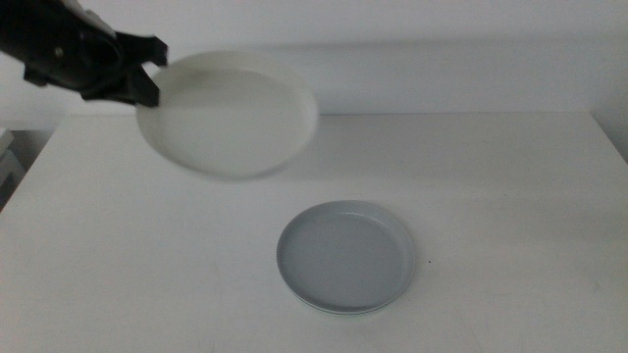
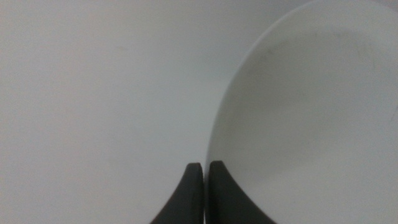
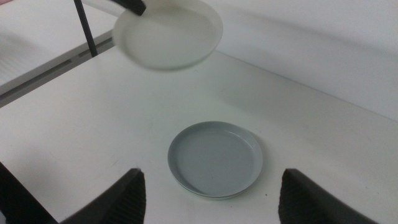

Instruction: Stack the three bowls on top of each other.

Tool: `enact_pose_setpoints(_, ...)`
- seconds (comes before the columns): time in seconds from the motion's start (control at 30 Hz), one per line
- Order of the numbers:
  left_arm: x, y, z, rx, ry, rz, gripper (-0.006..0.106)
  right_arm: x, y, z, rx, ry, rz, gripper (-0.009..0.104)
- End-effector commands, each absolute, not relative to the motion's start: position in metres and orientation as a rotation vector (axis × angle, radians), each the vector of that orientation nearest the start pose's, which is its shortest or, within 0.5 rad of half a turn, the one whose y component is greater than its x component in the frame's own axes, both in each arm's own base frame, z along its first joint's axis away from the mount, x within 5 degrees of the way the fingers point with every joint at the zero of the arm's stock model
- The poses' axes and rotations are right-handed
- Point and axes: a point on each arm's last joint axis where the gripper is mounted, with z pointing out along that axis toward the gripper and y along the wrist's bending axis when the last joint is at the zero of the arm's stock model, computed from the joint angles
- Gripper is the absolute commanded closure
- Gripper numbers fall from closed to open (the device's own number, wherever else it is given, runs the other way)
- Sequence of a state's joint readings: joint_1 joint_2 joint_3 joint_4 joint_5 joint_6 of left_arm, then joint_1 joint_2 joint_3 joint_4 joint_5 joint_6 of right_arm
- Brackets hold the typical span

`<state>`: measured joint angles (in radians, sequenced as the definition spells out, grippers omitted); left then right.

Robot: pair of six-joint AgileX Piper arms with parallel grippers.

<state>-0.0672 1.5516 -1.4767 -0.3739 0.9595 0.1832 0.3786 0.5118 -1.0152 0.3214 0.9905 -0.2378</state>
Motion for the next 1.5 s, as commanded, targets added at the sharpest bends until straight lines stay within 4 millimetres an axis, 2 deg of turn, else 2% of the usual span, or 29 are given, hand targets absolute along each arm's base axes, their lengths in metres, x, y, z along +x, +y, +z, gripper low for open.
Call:
enact_pose_setpoints(0.0,0.307,-0.066,0.384,0.151,2.331,-0.487,0.106,0.040,0.041,0.432,-0.563,1.797,0.474,0.039)
enact_pose_setpoints(0.1,0.290,-0.087,0.372,0.210,2.330,-0.522,0.106,0.040,0.041,0.432,-0.563,1.797,0.474,0.039)
enact_pose_setpoints(0.27,0.284,-0.123,0.342,0.285,2.338,-0.564,0.106,0.040,0.041,0.432,-0.563,1.797,0.474,0.039)
enact_pose_setpoints(0.57,0.307,-0.169,0.276,0.353,2.404,-0.555,0.106,0.040,0.041,0.432,-0.563,1.797,0.474,0.039)
enact_pose_setpoints(0.73,0.323,-0.177,0.245,0.323,2.445,-0.536,0.105,0.040,0.041,0.432,-0.563,1.797,0.474,0.039)
enact_pose_setpoints(0.87,0.331,-0.179,0.233,0.300,2.439,-0.523,0.099,0.040,0.041,0.432,-0.563,1.797,0.474,0.039)
enact_pose_setpoints(1.0,0.333,-0.179,0.232,0.340,2.413,-0.501,0.081,0.040,0.041,0.432,-0.563,1.797,0.474,0.039)
enact_pose_setpoints(1.07,0.334,-0.180,0.233,0.363,2.400,-0.495,0.067,0.040,0.041,0.432,-0.563,1.797,0.474,0.039)
enact_pose_setpoints(1.17,0.331,-0.179,0.240,0.392,2.378,-0.498,0.041,0.040,0.041,0.432,-0.563,1.797,0.474,0.039)
enact_pose_setpoints(1.3,0.323,-0.169,0.270,0.410,2.301,-0.493,0.010,0.040,0.041,0.432,-0.563,1.797,0.474,0.039)
enact_pose_setpoints(1.47,0.311,-0.139,0.319,0.361,2.159,-0.458,0.010,0.040,0.041,0.432,-0.563,1.797,0.474,0.039)
